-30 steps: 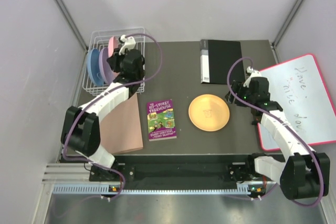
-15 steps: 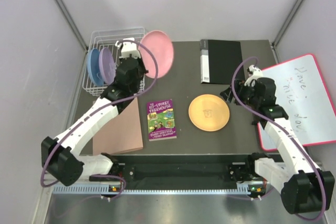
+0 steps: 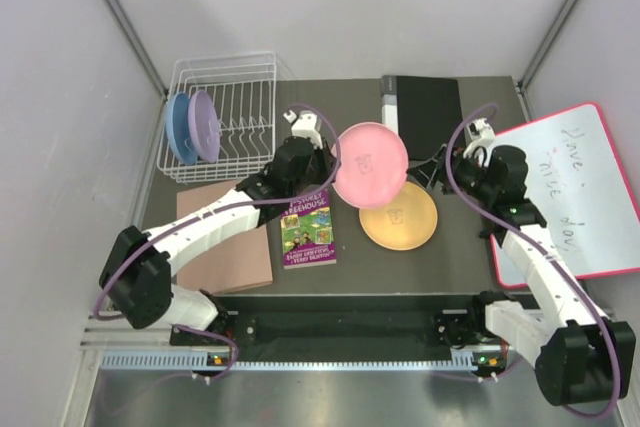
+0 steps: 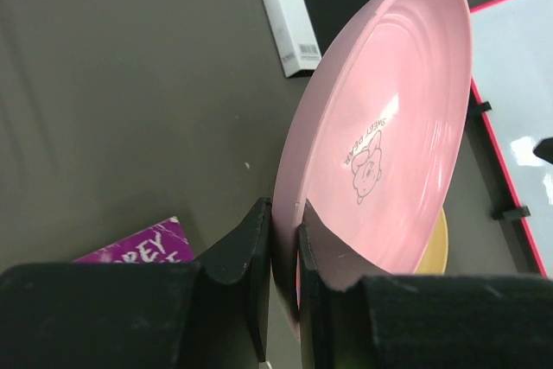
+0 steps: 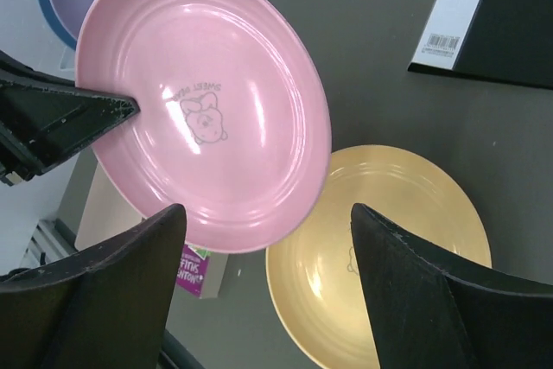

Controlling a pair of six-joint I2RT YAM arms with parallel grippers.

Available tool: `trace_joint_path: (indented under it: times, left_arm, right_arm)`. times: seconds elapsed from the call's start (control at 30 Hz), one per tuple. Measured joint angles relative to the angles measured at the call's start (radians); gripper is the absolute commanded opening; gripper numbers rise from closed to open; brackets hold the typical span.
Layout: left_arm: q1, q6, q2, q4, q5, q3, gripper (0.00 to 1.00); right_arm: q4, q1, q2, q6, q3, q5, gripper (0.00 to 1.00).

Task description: Unload the plates from the dish rack

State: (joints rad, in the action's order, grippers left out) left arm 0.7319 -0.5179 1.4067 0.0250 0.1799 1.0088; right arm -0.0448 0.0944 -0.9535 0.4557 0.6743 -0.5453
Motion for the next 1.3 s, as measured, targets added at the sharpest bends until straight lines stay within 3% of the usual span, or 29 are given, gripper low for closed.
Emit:
trace_joint_path:
  times: [0.13, 0.33, 0.43, 0.47, 0.53, 0.57, 0.63, 0.73, 0.83, 0.93, 1.03, 1.1, 1.17, 1.3]
  left_arm:
    - [0.045, -0.012, 0.02, 0.013, 0.002, 0.0, 0.0]
    - [0.104, -0.015, 0.042, 0.023, 0.011, 0.001, 0.0]
    - [0.114, -0.015, 0.043, 0.019, 0.022, 0.003, 0.0]
    - [0.115, -0.014, 0.042, 0.019, 0.023, 0.005, 0.0]
    - [0.117, -0.011, 0.04, 0.02, 0.031, 0.008, 0.0]
    - [0.118, -0.01, 0.039, 0.02, 0.034, 0.009, 0.0]
    - [0.12, -0.008, 0.033, 0.02, 0.038, 0.009, 0.0]
    - [0.12, -0.005, 0.019, 0.02, 0.042, 0.009, 0.0]
    - [0.12, 0.002, 0.017, 0.018, 0.043, 0.009, 0.0]
    - [0.12, 0.004, 0.016, 0.019, 0.042, 0.009, 0.0]
    - [0.12, 0.004, 0.016, 0.02, 0.037, 0.009, 0.0]
    - [0.12, 0.003, 0.016, 0.02, 0.032, 0.009, 0.0]
    - [0.12, 0.004, 0.016, 0.019, 0.029, 0.009, 0.0]
    - [0.116, 0.009, 0.016, 0.006, 0.037, 0.008, 0.0]
  right_arm:
    - [0.012, 0.001, -0.034, 0.001, -0.008, -0.001, 0.73]
    - [0.019, 0.001, -0.099, -0.017, -0.02, 0.013, 0.54]
    - [0.004, 0.001, -0.126, -0.042, -0.02, 0.035, 0.31]
    - [-0.004, 0.001, -0.129, -0.048, -0.02, 0.043, 0.29]
    - [-0.007, 0.001, -0.129, -0.055, -0.025, 0.063, 0.37]
    - [-0.009, 0.001, -0.129, -0.055, -0.027, 0.068, 0.34]
    - [-0.009, 0.001, -0.129, -0.061, -0.035, 0.078, 0.18]
    - [-0.006, 0.001, -0.129, -0.066, -0.046, 0.08, 0.04]
    - [0.0, 0.003, -0.129, -0.061, -0.047, 0.068, 0.03]
    - [0.01, 0.003, -0.135, -0.061, -0.048, 0.061, 0.21]
    - [0.028, 0.003, -0.14, -0.06, -0.06, 0.051, 0.28]
    - [0.039, 0.003, -0.147, -0.061, -0.066, 0.047, 0.22]
    - [0.047, 0.003, -0.157, -0.058, -0.068, 0.042, 0.02]
    - [0.068, 0.003, -0.175, -0.04, -0.072, 0.013, 0.0]
